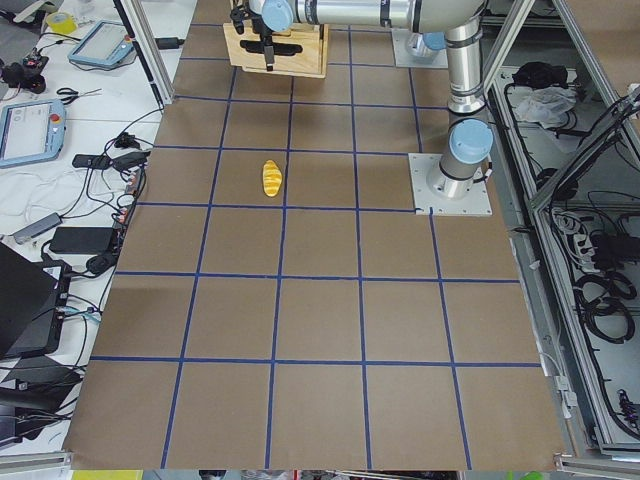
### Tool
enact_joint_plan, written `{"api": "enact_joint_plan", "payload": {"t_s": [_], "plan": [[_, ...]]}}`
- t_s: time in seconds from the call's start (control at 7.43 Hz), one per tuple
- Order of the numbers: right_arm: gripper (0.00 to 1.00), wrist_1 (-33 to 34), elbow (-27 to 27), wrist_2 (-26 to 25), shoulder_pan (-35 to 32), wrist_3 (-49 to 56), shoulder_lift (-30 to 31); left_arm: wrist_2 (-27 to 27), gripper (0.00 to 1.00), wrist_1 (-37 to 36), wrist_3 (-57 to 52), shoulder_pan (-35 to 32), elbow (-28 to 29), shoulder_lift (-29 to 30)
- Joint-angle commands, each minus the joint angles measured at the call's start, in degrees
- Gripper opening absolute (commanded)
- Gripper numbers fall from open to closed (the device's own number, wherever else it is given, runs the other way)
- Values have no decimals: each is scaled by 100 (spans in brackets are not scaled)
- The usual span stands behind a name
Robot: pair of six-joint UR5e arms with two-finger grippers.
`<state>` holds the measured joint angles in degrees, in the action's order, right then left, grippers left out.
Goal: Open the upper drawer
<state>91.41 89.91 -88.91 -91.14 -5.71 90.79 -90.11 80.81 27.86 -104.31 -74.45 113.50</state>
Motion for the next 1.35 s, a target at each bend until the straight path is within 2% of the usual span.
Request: {"api": "enact_joint_plan", "payload": {"t_s": [0.0,0.54,0.94,1.21], "plan": [[100,0,0,-4,0,0,0,20,100,189,53,-19,36,-134],[100,0,0,-4,0,0,0,11,100,373,-18,-11,115,-310],[100,0,0,-4,0,0,0,2,100,1012,-87,50,272,-617],[100,0,0,5,0,0,0,-15,100,1287,-849,462,422,-784]]}}
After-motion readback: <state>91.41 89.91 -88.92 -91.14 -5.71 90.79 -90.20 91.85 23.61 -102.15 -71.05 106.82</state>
